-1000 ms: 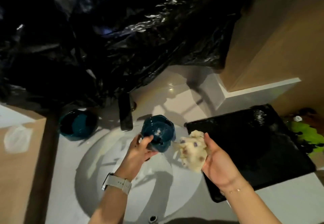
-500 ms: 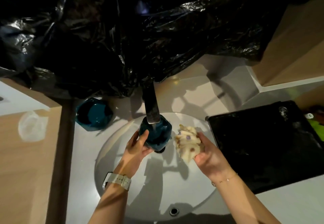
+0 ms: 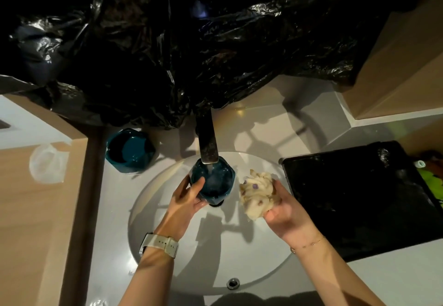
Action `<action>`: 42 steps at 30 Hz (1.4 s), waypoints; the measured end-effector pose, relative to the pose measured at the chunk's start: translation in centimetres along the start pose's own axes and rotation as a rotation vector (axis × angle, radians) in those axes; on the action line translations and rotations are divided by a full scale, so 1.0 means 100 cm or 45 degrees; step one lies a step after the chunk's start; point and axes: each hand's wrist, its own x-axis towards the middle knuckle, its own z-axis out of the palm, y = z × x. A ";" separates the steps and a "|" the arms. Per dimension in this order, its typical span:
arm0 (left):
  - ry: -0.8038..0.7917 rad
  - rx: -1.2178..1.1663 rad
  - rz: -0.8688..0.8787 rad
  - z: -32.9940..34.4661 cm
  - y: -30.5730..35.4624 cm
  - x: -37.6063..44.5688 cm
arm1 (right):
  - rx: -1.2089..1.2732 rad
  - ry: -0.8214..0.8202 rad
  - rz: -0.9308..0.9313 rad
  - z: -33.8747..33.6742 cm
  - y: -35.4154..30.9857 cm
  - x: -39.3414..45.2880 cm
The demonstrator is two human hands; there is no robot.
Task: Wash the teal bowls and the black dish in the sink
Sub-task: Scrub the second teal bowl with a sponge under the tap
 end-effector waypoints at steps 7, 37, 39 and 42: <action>0.369 0.481 0.196 0.002 0.003 -0.012 | -0.030 0.045 -0.007 -0.001 -0.008 -0.011; 0.221 0.310 0.012 0.019 0.009 0.011 | -0.698 -0.097 -0.403 0.039 -0.024 -0.002; 0.213 0.347 -0.011 0.023 0.004 0.020 | -1.033 -0.041 -0.652 0.053 -0.020 0.009; 0.230 0.358 -0.017 0.028 -0.005 0.032 | -1.672 0.084 -0.867 0.066 -0.012 0.037</action>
